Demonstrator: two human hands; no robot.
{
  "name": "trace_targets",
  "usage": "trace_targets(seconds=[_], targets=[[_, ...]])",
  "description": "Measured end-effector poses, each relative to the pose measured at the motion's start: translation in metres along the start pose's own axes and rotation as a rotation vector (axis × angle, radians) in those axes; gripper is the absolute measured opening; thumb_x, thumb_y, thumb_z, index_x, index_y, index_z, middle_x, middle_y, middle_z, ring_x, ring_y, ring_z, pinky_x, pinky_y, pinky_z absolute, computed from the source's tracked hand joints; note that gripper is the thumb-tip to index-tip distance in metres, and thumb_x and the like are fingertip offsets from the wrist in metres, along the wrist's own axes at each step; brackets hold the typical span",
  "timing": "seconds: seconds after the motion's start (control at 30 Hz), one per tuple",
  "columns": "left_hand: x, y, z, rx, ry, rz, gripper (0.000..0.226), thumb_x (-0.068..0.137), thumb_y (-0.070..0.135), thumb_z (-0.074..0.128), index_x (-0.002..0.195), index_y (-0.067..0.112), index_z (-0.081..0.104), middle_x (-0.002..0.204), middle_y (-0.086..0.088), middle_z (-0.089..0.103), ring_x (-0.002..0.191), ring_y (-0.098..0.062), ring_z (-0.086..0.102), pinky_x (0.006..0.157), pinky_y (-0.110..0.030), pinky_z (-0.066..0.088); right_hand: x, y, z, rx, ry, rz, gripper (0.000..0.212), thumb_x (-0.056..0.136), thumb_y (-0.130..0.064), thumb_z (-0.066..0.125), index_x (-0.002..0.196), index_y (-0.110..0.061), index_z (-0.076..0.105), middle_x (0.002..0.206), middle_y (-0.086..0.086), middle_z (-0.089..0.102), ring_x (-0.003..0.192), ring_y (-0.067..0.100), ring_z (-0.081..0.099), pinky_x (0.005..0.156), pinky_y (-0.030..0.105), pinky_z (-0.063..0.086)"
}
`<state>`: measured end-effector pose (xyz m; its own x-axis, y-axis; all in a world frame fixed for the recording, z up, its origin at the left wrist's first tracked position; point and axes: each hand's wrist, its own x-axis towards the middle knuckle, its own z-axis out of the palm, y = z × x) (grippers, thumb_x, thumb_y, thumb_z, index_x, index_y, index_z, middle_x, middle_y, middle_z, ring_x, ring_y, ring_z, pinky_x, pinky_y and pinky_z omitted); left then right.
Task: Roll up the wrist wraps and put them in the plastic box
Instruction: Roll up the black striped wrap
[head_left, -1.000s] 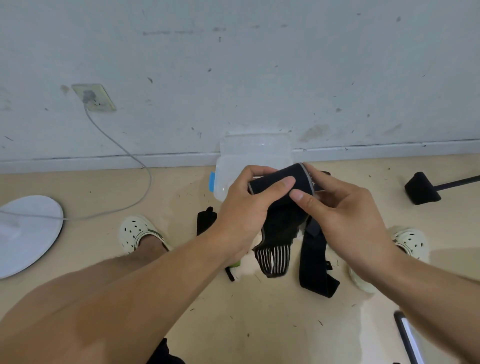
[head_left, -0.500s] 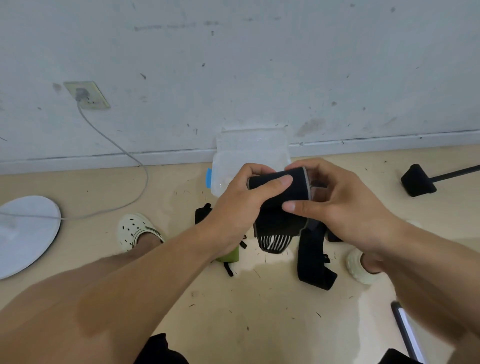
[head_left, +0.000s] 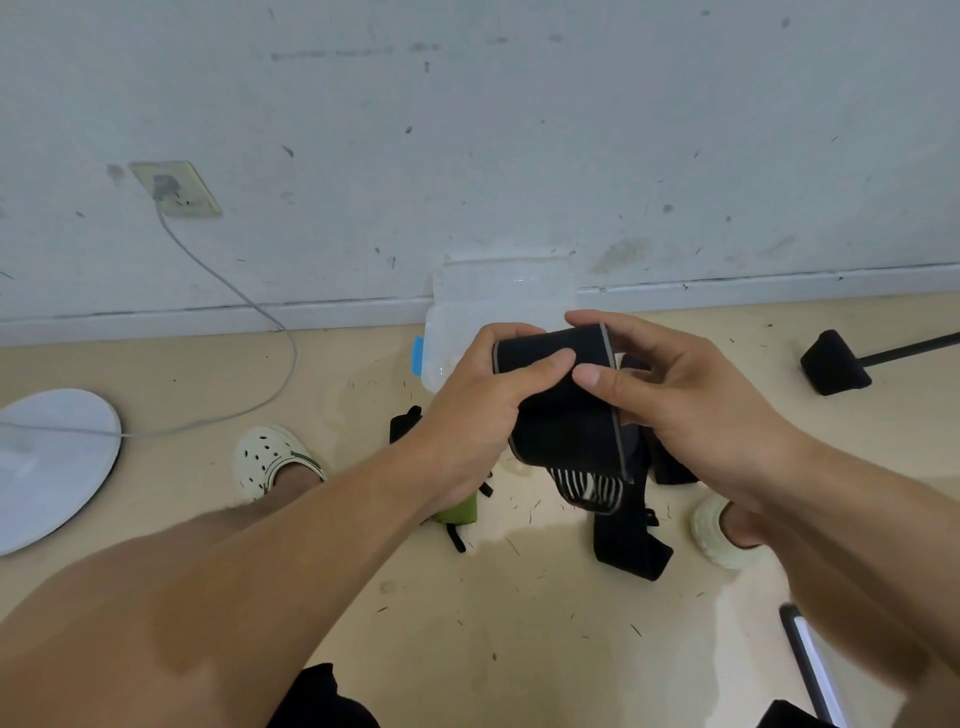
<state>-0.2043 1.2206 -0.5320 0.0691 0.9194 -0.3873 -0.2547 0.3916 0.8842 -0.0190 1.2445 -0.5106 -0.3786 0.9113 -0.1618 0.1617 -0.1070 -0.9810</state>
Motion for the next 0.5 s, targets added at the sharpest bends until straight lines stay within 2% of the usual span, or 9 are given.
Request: trace_targets(seconds=[0.1, 0.13, 0.2, 0.27, 0.33, 0.43, 0.5], targets=[[-0.0020, 0.0005, 0.0005, -0.044, -0.002, -0.034, 0.034, 0.096, 0.027, 0.071, 0.126, 0.017, 0.060, 0.125, -0.014, 0.067, 0.110, -0.030, 0.071, 0.093, -0.051, 0.062, -0.0014, 0.0046, 0.0014, -0.092, 0.007, -0.036, 0.045, 0.089, -0.024, 0.077, 0.126, -0.047, 0.068, 0.104, 0.021, 0.074, 0.096, 0.037, 0.069, 0.086, 0.031, 0.059], [-0.0025, 0.0003, 0.0009, -0.048, 0.001, -0.044, 0.036, 0.095, 0.027, 0.071, 0.128, 0.016, 0.060, 0.124, -0.014, 0.068, 0.107, -0.029, 0.073, 0.092, -0.051, 0.062, -0.0020, 0.0059, 0.0022, -0.099, 0.011, -0.049, 0.044, 0.091, -0.019, 0.076, 0.125, -0.047, 0.069, 0.103, 0.019, 0.074, 0.092, 0.036, 0.069, 0.078, 0.032, 0.061], [-0.0030, 0.0000, 0.0024, -0.053, 0.004, -0.067, 0.040, 0.095, 0.029, 0.071, 0.130, 0.013, 0.060, 0.125, -0.015, 0.069, 0.109, -0.031, 0.073, 0.090, -0.051, 0.063, -0.0047, 0.0069, 0.0040, -0.115, 0.034, -0.093, 0.045, 0.091, -0.007, 0.075, 0.120, -0.041, 0.071, 0.098, 0.008, 0.075, 0.082, 0.023, 0.073, 0.068, 0.024, 0.060], [-0.0025, 0.0003, 0.0034, -0.071, 0.009, -0.080, 0.043, 0.093, 0.033, 0.071, 0.129, 0.012, 0.060, 0.129, -0.017, 0.069, 0.116, -0.035, 0.070, 0.093, -0.053, 0.061, -0.0069, 0.0066, 0.0065, -0.159, 0.065, -0.138, 0.045, 0.092, 0.000, 0.073, 0.119, -0.036, 0.071, 0.102, 0.003, 0.075, 0.083, 0.014, 0.075, 0.070, 0.021, 0.060], [-0.0018, 0.0015, 0.0040, -0.088, 0.021, -0.074, 0.040, 0.093, 0.030, 0.072, 0.127, 0.012, 0.061, 0.129, -0.018, 0.069, 0.118, -0.037, 0.069, 0.093, -0.052, 0.061, -0.0065, 0.0069, 0.0074, -0.191, 0.082, -0.158, 0.048, 0.091, 0.003, 0.073, 0.122, -0.034, 0.071, 0.110, 0.000, 0.074, 0.087, 0.012, 0.076, 0.074, 0.024, 0.063], [-0.0012, 0.0035, 0.0032, -0.105, 0.038, -0.048, 0.034, 0.094, 0.022, 0.073, 0.125, 0.013, 0.062, 0.122, -0.016, 0.071, 0.112, -0.033, 0.071, 0.086, -0.044, 0.063, -0.0016, 0.0048, 0.0038, -0.175, 0.095, -0.085, 0.060, 0.085, -0.006, 0.082, 0.134, -0.038, 0.065, 0.122, -0.012, 0.072, 0.099, 0.009, 0.074, 0.084, 0.029, 0.063], [-0.0007, 0.0049, 0.0013, -0.087, 0.048, -0.010, 0.035, 0.092, 0.017, 0.075, 0.124, 0.016, 0.061, 0.122, -0.014, 0.070, 0.109, -0.031, 0.072, 0.081, -0.038, 0.063, 0.0015, 0.0004, 0.0012, -0.088, 0.068, 0.024, 0.061, 0.085, -0.026, 0.082, 0.141, -0.037, 0.059, 0.125, -0.015, 0.071, 0.104, 0.010, 0.074, 0.091, 0.031, 0.060]])
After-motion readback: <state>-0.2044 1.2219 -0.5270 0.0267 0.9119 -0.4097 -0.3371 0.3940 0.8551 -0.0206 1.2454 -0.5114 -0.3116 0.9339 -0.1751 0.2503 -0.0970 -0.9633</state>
